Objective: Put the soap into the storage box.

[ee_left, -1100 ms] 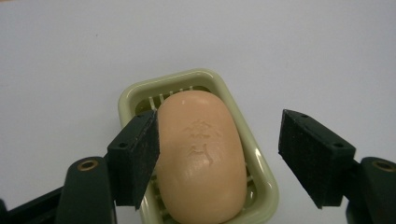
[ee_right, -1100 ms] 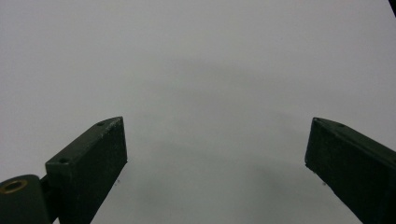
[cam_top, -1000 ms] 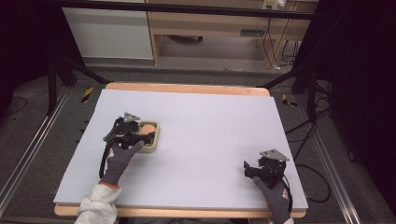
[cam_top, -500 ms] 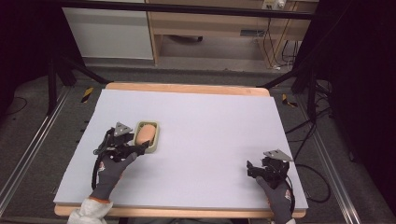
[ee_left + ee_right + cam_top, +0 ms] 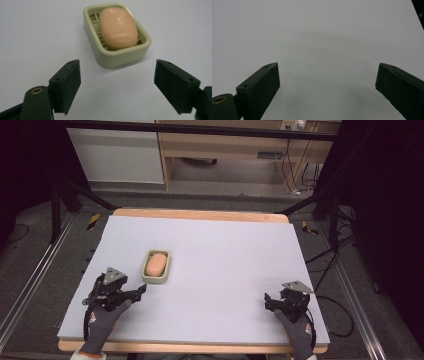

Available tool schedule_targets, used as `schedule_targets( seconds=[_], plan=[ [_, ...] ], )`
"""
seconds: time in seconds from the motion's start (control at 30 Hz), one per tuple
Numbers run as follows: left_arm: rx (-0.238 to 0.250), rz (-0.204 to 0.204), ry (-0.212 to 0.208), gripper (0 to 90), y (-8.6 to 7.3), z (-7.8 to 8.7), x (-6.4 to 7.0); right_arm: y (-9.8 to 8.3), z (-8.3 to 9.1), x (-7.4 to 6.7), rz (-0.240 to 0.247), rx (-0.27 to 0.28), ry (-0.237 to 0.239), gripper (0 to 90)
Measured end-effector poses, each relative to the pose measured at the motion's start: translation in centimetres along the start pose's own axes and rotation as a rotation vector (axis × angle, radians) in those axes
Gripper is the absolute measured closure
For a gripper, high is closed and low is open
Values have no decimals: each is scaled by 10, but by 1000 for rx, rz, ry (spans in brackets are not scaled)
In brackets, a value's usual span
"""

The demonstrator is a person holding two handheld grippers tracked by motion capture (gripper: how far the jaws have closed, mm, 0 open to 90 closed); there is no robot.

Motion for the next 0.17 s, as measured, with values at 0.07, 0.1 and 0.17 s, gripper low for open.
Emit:
schedule_targets(
  seconds=[0.07,0.1,0.17],
  plan=[
    [-5,4,11,210,-5,0,-4,0,0,0,3,2,-1,59],
    [-9,7,14,210,-7,0,-5,0,-1,0,11,2,0,59],
    [-16,6,17,210,-10,-1,-7,0,-1,0,11,1,1,59]
  ],
)
Point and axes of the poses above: each handheld gripper's, and its own axes: z roughly backward along the jaws, y roughly out of its top, x roughly to its right, the point moved 2 cm from there along -z, roughly forward along the jaws, and after that the axes turned 7 degrees about y, right-handed, at the moved point
